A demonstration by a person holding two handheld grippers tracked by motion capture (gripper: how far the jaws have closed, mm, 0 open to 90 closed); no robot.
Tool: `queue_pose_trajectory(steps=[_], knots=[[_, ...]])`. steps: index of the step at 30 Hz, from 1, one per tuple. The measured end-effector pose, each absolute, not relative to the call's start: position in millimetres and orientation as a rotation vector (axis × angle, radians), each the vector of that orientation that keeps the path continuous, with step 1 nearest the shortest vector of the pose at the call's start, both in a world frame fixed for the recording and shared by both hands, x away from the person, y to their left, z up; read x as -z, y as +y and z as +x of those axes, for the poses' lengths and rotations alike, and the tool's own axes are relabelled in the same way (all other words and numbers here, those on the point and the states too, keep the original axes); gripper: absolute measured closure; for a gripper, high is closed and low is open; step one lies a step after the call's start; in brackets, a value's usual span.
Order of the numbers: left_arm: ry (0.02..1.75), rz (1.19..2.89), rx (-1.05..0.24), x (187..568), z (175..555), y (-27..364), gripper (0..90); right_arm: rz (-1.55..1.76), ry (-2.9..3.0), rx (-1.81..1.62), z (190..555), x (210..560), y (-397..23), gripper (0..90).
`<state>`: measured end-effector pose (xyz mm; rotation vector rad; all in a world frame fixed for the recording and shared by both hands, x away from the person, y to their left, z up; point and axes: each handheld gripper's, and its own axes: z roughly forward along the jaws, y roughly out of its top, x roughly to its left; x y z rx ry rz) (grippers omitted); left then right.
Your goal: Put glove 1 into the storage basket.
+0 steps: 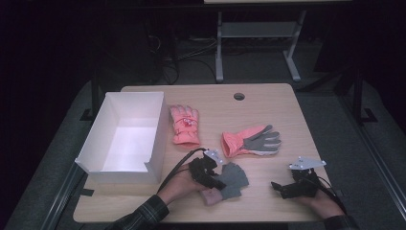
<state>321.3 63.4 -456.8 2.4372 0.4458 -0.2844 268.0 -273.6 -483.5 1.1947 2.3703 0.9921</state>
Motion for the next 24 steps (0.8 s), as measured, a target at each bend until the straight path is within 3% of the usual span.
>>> queue_pose_trajectory(steps=[24], knots=[[0.451, 2.365, 0.276, 429, 323, 70, 68.3, 1.193, 2.372, -0.993, 268, 483, -274, 0.0]])
